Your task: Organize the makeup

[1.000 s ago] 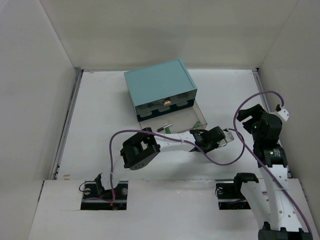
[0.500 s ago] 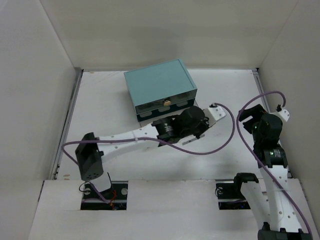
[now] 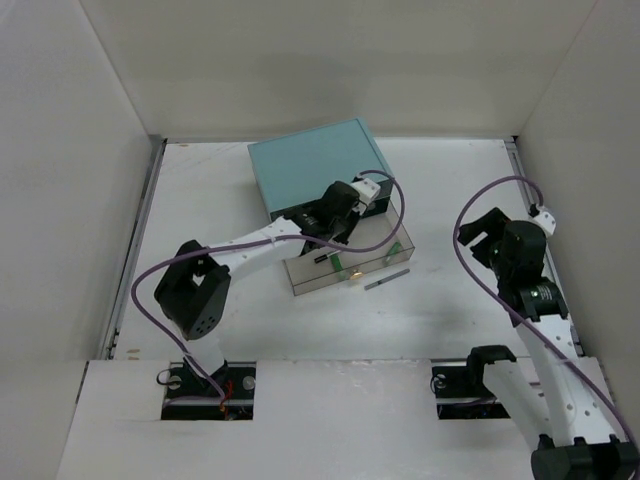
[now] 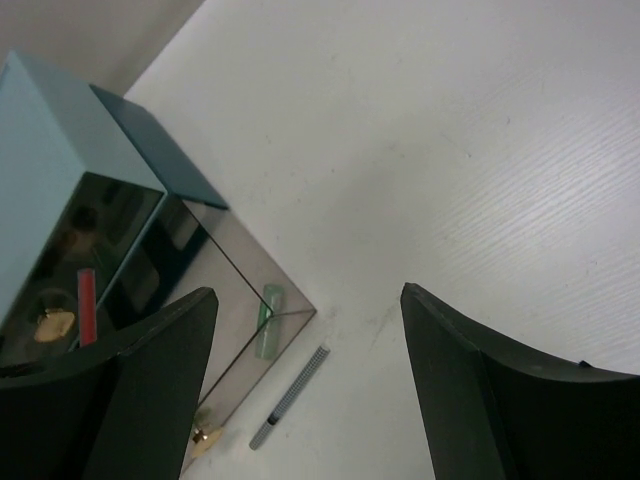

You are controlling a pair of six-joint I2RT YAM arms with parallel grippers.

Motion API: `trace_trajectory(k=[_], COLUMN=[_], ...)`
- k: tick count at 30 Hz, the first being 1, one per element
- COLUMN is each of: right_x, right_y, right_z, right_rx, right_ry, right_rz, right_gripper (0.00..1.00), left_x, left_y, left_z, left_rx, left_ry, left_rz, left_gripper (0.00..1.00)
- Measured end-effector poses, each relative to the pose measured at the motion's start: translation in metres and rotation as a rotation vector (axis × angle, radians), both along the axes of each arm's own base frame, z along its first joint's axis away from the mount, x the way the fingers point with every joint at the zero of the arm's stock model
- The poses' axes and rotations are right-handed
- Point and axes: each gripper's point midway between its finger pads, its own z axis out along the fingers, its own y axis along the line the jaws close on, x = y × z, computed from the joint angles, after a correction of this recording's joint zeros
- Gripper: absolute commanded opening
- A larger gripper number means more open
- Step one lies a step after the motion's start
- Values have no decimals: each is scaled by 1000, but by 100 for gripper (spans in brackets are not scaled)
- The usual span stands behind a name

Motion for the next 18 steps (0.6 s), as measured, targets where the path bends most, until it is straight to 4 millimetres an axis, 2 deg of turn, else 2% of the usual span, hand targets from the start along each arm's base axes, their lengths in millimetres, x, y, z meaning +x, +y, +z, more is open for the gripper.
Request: trace_trajectory(k=[2,4,5,8,13,18], right_x=[0,1,1,2,-5,-20], right_y=[8,16,20,34,63,97], right_z=[-7,-11,-13,-24,-45,-67], right_rx=[-1,-2,-4,-9,-26,-24], right_ry=[28,43,53,96,183,274], right_rz=[30,58,73,119,224,330], right_gripper=[81,83,83,85,85,85], left_x=[-6,-9,-10,-13,-16,-27], left_y=[1,-3,-5,-10,-9,4], left_z=[-10,-9,-8,-3,22,81], left_rx=[14,6,-3,-18,-72,-190], left_ry=[26,29,28,23,-5,-82], left_rz=[-1,-10,-11,-25,-17,1], left_gripper=[25,41,52,100,100,100])
